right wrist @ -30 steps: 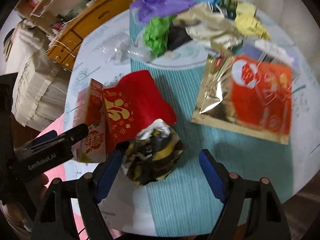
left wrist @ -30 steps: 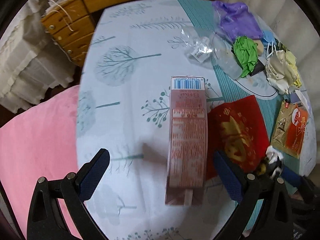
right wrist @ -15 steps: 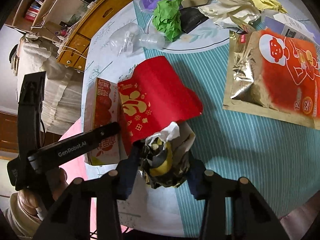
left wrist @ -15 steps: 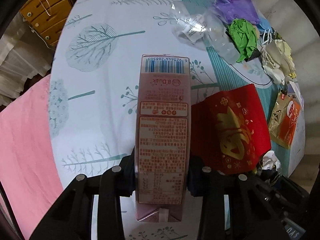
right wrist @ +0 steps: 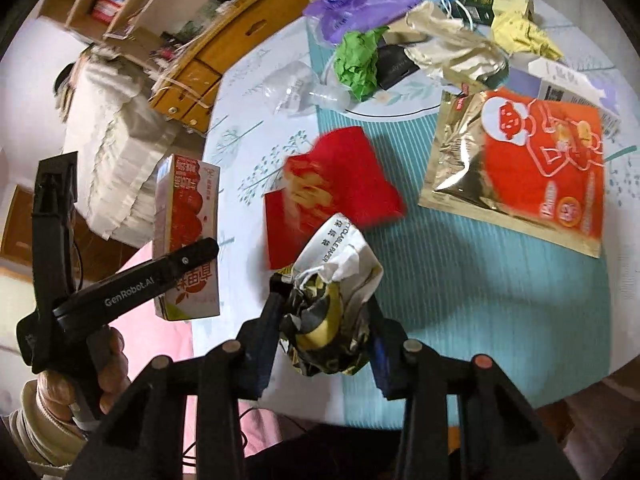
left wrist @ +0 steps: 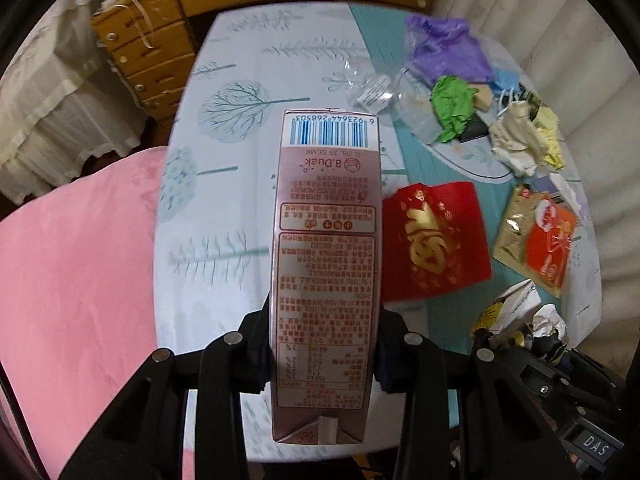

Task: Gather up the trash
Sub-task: 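Carry the carton and wrapper down over the blue bin with both tools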

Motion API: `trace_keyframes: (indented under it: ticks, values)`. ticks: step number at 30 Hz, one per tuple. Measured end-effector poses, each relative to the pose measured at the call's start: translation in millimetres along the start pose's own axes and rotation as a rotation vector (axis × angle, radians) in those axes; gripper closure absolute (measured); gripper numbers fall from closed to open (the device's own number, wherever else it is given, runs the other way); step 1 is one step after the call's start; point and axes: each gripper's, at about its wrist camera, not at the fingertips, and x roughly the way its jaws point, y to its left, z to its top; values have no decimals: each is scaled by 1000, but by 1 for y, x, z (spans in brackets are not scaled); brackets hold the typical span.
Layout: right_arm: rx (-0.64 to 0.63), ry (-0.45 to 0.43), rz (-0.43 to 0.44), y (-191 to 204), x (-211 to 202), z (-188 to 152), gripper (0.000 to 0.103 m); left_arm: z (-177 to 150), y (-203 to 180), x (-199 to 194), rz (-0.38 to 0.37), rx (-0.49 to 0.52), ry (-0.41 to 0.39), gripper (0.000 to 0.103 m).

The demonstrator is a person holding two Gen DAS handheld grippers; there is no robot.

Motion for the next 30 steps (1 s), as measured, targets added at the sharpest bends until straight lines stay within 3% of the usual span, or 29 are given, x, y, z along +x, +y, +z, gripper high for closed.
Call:
trace_keyframes:
  ticks: [8,16,24,30]
  values:
    - [-150,-7,41,-25,-67,-50,64,-91,-58,-55,38,-109,-97,67]
    - [-208,-10,14,-75,-122,-119,64,-196,-117,-82,79,-142,-104,66]
    - [-95,95,-42,-135,-104,-180,63,-262,-159,-54,77,-80,0,66]
    - [9,176,-78,-177,-62,-216,63,-291,-176,6,52,-45,80,66]
